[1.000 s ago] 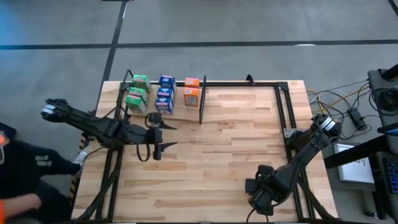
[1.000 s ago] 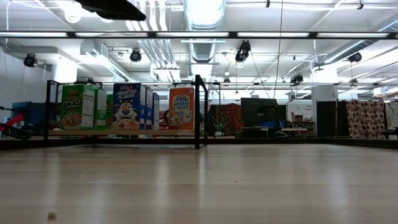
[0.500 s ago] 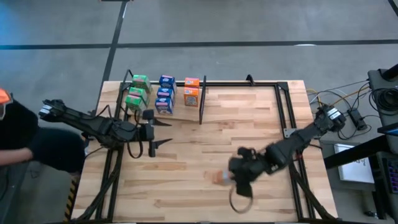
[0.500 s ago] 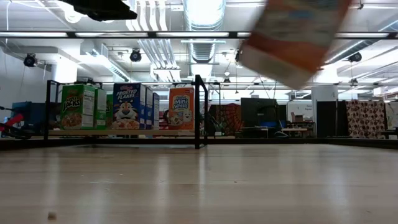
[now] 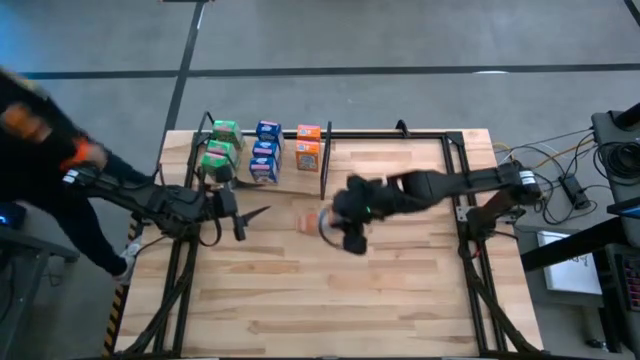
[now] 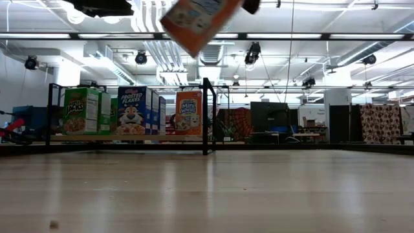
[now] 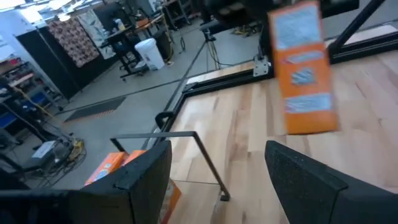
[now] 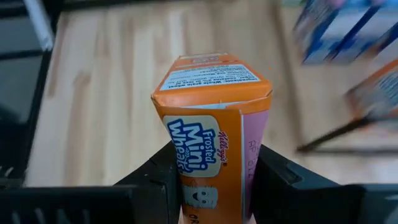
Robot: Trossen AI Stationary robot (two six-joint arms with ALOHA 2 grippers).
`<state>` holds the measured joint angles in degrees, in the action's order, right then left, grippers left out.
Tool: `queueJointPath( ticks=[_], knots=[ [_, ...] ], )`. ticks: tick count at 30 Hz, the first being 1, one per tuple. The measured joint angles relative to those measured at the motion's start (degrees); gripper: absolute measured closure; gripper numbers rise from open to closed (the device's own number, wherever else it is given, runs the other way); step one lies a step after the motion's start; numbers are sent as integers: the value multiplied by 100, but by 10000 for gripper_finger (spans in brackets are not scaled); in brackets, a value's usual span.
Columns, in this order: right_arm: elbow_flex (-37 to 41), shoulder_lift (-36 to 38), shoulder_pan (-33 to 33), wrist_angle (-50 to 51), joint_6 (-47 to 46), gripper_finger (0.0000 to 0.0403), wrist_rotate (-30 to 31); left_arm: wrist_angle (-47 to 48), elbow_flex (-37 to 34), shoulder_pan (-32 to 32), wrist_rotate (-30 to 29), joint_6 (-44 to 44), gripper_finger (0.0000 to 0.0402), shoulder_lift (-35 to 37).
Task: Stack cereal on shelf
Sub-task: Put the orange cereal box on the shelf aligned with the orange cereal boxes
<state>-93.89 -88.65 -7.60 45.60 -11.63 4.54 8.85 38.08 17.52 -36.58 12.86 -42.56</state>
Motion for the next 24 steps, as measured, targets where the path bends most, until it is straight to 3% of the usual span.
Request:
queueJointPath(
  ticks=[9, 18, 24],
  knots=[
    [-1597, -909, 878, 245, 1201, 275, 8, -34, -27, 0, -336, -5, 159, 257],
    [-3397, -2243, 1411, 1625, 1843, 275, 6, -31, -30, 0, -340, -30, 159, 272],
    [-4094, -2904, 1610, 2194, 2195, 275, 1, -30, -30, 0, -340, -56, 159, 259]
  ],
)
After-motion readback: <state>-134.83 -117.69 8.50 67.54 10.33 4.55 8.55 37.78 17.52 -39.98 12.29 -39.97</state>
